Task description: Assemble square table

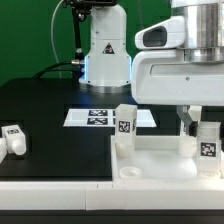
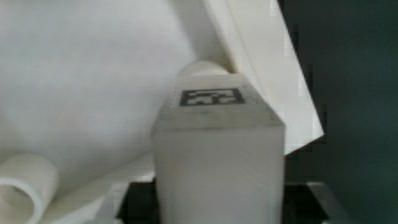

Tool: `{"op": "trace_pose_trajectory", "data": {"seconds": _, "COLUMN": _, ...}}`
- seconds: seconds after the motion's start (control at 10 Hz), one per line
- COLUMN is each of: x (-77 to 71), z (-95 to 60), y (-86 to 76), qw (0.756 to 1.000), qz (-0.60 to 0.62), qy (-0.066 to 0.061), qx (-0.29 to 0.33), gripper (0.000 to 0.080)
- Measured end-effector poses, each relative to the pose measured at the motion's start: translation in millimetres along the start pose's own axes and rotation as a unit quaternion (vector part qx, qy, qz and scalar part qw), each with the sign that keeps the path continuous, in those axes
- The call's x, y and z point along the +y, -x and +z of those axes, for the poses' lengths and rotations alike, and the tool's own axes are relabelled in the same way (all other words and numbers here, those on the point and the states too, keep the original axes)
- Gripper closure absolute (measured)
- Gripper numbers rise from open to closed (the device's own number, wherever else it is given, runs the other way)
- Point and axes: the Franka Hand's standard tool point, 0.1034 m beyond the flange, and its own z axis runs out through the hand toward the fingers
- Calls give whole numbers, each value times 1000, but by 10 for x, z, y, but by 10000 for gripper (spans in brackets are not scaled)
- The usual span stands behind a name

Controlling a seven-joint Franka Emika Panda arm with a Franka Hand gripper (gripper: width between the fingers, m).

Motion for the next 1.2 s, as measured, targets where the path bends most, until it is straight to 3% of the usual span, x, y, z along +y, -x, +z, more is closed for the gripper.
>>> {"op": "trace_pose_trajectory", "data": {"seconds": 0.1, "x": 11, "z": 3, "y": 13, "qw": 995, "qz": 105, "qy": 4, "qx": 1, "gripper": 516}}
{"op": "trace_pose_trajectory", "data": {"seconds": 0.3, "x": 90, "z": 20, "y": 9, "qw": 948, "qz": 318, "qy": -29, "qx": 9, "gripper": 515}}
{"op": "trace_pose_trajectory", "data": {"seconds": 0.4, "x": 84, "z": 17, "y": 44, "qw": 917, "qz": 397, "qy": -35, "qx": 5, "gripper": 515}}
{"op": "trace_pose_trajectory", "data": {"seconds": 0.5, "x": 75, "z": 13, "y": 56, "qw": 894, "qz": 448, "qy": -34, "qx": 3, "gripper": 515}}
{"op": "trace_pose_trajectory", "data": {"seconds": 0.6, "x": 86, "z": 9, "y": 48, "qw": 891, "qz": 452, "qy": -34, "qx": 2, "gripper": 515}}
{"op": "trace_pose_trajectory", "data": {"seconds": 0.8, "x": 88, "z": 15, "y": 49, "qw": 911, "qz": 411, "qy": -31, "qx": 4, "gripper": 515}}
{"op": "trace_pose_trajectory", "data": {"seconds": 0.9, "x": 86, "z": 16, "y": 52, "qw": 943, "qz": 331, "qy": -24, "qx": 10, "gripper": 359}}
{"op": "trace_pose_trajectory", "data": {"seconds": 1.0, "x": 42, "z": 27, "y": 74, "qw": 964, "qz": 263, "qy": -27, "qx": 17, "gripper": 230}}
{"op": "trace_pose_trajectory", "data": {"seconds": 1.1, "x": 6, "z": 45, "y": 119, "qw": 986, "qz": 164, "qy": -23, "qx": 20, "gripper": 230}}
{"op": "trace_pose_trajectory", "data": {"seconds": 1.2, "x": -10, "z": 41, "y": 136, "qw": 990, "qz": 141, "qy": -23, "qx": 19, "gripper": 166}}
